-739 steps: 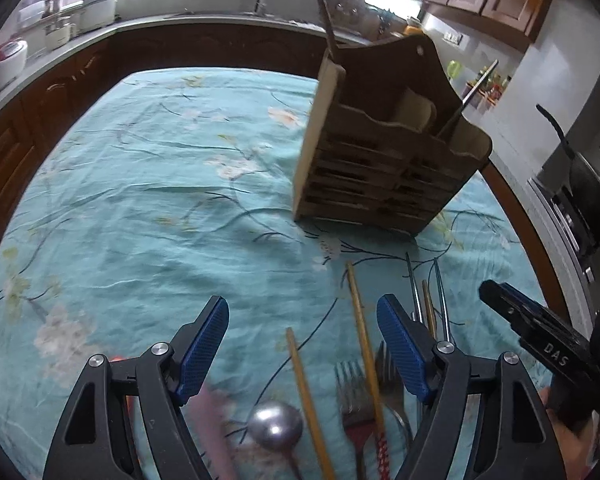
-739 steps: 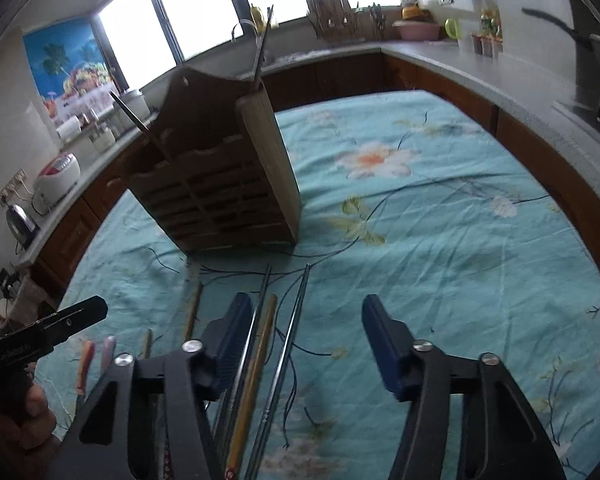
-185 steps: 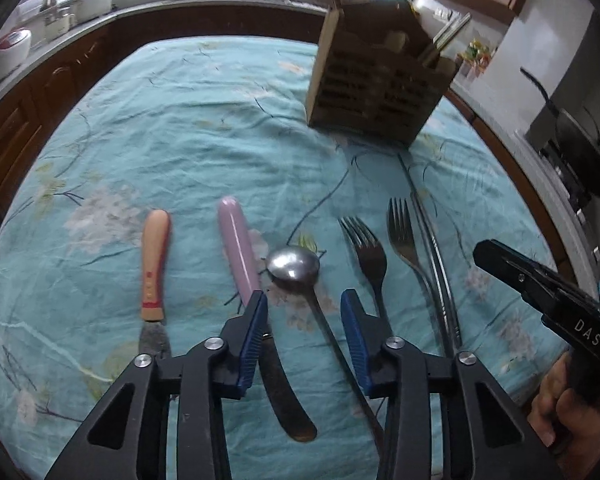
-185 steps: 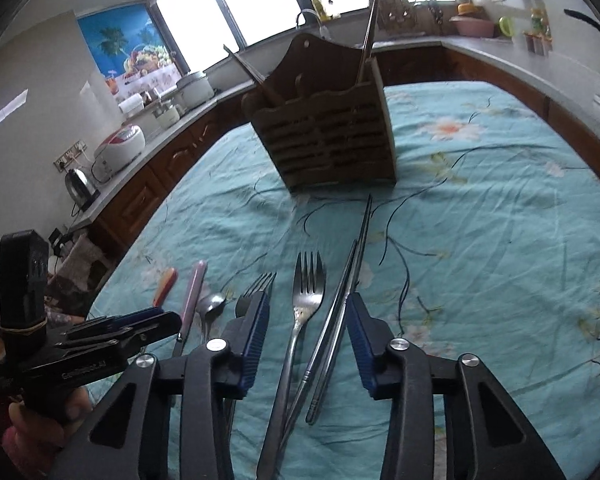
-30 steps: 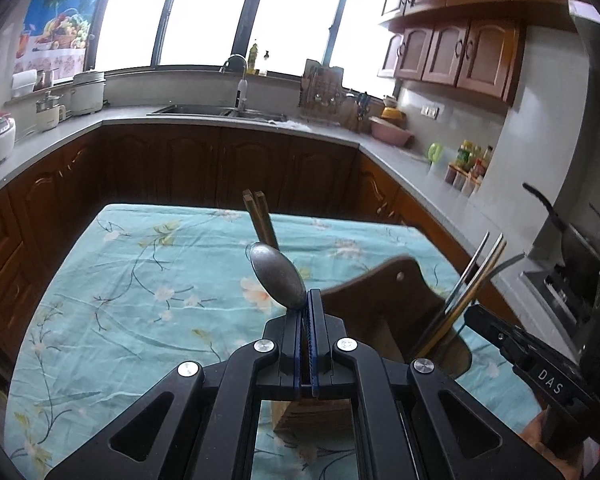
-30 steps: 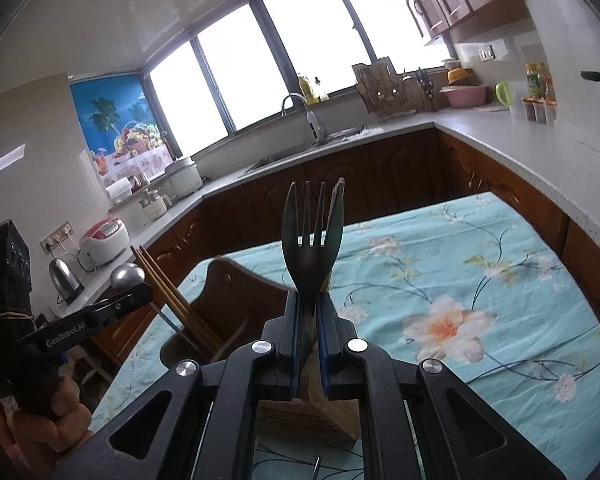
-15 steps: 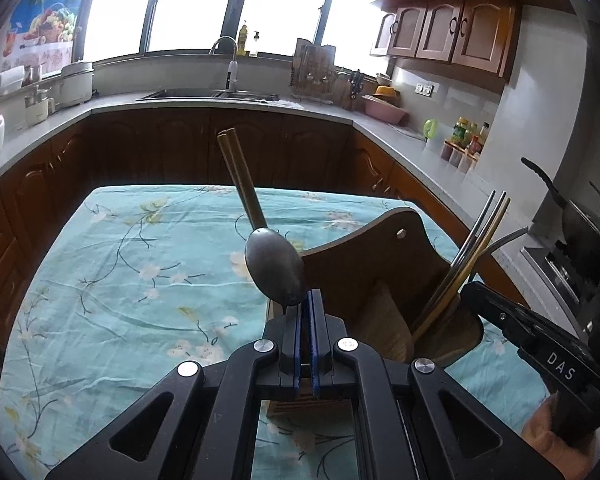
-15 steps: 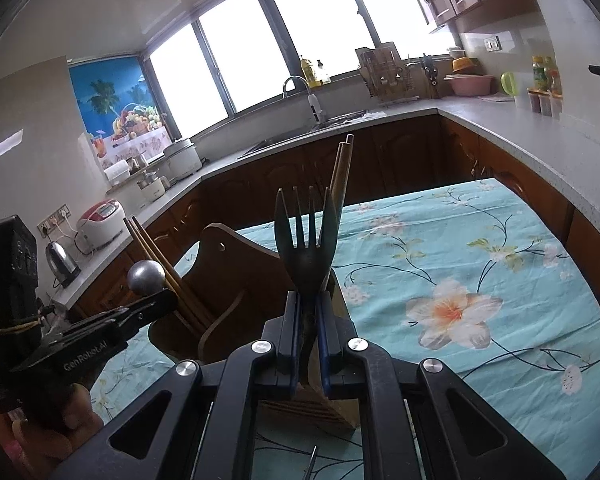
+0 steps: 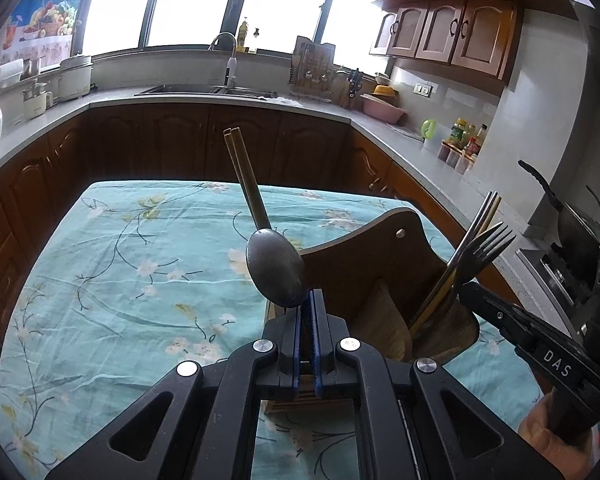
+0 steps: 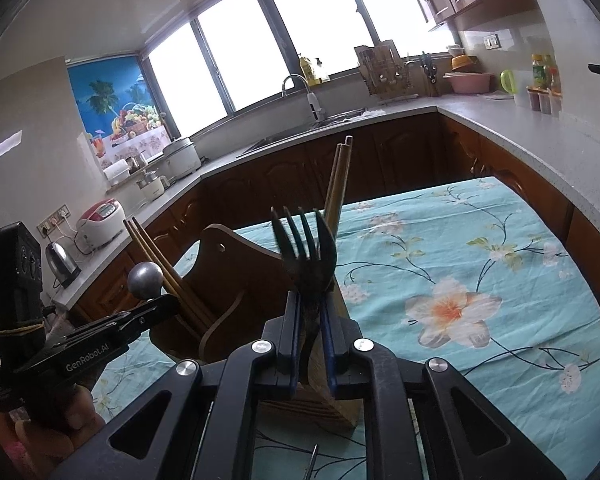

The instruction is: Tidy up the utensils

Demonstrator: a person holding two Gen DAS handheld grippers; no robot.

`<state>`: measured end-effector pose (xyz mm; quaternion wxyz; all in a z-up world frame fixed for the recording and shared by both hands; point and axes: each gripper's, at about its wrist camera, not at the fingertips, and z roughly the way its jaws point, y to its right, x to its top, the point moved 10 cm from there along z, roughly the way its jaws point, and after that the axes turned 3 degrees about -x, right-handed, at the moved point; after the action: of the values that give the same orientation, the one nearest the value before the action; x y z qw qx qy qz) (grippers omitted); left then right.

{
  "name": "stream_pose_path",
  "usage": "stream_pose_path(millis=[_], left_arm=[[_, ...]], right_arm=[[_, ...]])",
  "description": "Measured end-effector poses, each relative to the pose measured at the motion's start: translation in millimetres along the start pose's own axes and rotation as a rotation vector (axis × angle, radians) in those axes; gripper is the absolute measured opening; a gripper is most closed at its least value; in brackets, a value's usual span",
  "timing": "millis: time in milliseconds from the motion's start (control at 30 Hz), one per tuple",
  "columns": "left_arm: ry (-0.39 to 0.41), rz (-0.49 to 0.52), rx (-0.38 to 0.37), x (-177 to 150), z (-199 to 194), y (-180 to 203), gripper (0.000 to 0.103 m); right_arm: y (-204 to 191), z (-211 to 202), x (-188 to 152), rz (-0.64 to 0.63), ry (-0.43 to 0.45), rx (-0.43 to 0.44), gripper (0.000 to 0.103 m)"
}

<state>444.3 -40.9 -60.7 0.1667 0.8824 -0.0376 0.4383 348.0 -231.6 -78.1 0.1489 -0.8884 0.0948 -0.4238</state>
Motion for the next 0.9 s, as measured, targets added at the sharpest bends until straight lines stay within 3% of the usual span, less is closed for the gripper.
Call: stream_pose_path(millis=[267, 467, 567, 667, 733, 900], left_arm=[[-0.002, -0.002, -0.001, -1, -1, 2, 0.004], [-0.006, 0.006, -0.014, -1, -4, 6, 0.011], [0.000, 0.016, -0.017, -2, -8, 10, 0.018], [0.010, 0.031, -0.022, -4, -14, 13, 0.027], [0.021, 0.037, -0.001, -4, -18, 11, 0.052], [0.032, 0.010, -0.013, -10, -33, 6, 0.057]], right_arm=[[2, 5, -3, 0.008, -0.011, 0.000, 0.012], [2, 4, -2, 0.009, -0.002, 0.000, 0.012], [4, 2, 0, 0.009, 0.007, -0.003, 0.014], [7, -4, 1, 0.015, 0.020, -0.004, 0.026], [10, -9, 3, 0.023, 0.032, -0.002, 0.035], [14, -21, 6, 0.034, 0.062, -0.005, 0.045]])
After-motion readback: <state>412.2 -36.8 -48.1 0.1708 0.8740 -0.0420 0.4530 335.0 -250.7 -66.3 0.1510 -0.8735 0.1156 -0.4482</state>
